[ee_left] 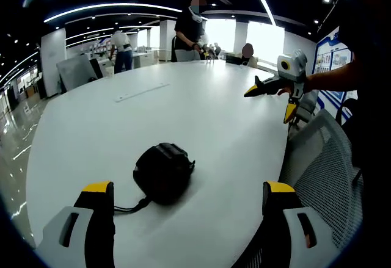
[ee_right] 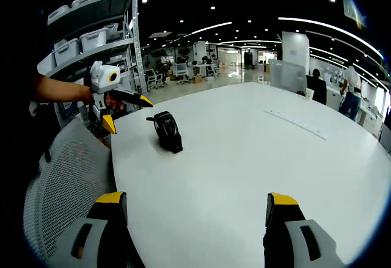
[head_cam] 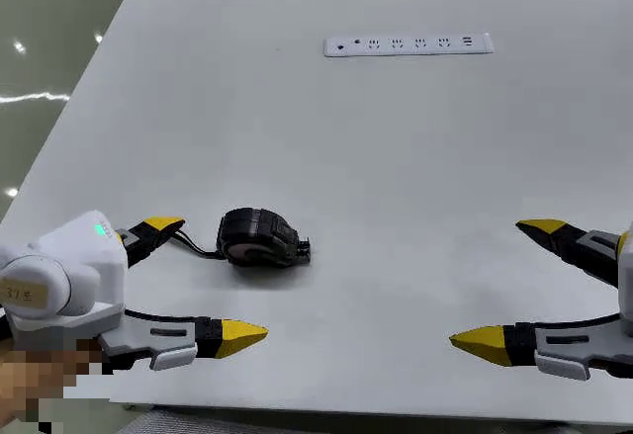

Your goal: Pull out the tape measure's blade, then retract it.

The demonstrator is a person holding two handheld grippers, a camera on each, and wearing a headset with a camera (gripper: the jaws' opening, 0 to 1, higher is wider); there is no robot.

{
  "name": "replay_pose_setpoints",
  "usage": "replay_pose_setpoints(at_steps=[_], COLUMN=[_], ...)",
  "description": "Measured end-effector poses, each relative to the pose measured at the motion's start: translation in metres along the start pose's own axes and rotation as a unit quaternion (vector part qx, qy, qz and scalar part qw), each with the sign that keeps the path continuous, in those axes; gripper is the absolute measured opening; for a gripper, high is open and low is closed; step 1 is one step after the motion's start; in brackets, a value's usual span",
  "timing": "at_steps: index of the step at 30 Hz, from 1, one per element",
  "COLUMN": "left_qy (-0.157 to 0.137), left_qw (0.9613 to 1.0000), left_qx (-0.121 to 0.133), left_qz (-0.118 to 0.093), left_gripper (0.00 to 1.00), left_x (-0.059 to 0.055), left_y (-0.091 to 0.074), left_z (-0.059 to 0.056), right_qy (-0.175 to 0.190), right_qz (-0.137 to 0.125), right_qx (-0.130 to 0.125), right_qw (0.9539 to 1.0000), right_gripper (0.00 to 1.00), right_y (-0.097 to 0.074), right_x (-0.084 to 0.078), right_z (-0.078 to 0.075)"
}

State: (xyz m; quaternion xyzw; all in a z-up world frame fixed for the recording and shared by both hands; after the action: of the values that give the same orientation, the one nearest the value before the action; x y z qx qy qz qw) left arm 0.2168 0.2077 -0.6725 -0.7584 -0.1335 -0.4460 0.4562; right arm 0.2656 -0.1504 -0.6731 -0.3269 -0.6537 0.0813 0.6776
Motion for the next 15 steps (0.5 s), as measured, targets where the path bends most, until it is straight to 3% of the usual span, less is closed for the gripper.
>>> replay_pose_setpoints(at_steps=[15], left_qy=[0.021], left_qw=[0.9993], left_qx=[-0.018], left_qz=[0.025], left_gripper=[0.99], left_x=[0.007], left_y=[0.011], left_z=[0.009], right_qy=[-0.035], right_qz=[0.012], right_qx=[0.037], right_qw=[0.9986], right_gripper=[0.94], right_y=[0.023], right_x=[0.007], right_z=[-0.009])
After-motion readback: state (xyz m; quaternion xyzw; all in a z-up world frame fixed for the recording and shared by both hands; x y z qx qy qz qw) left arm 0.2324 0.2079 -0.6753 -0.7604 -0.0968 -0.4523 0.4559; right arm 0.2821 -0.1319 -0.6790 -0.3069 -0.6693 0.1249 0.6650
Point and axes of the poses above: the centre of the closed fingertips' face, and the gripper's own axes: y roughly forward along the fingers, z roughly to its left, x roughly out of its top, the point moved 9 cm from there along -y, roughly backward along the fingers, and after that the axes turned 10 degrees about -y, right-handed, at the moved point
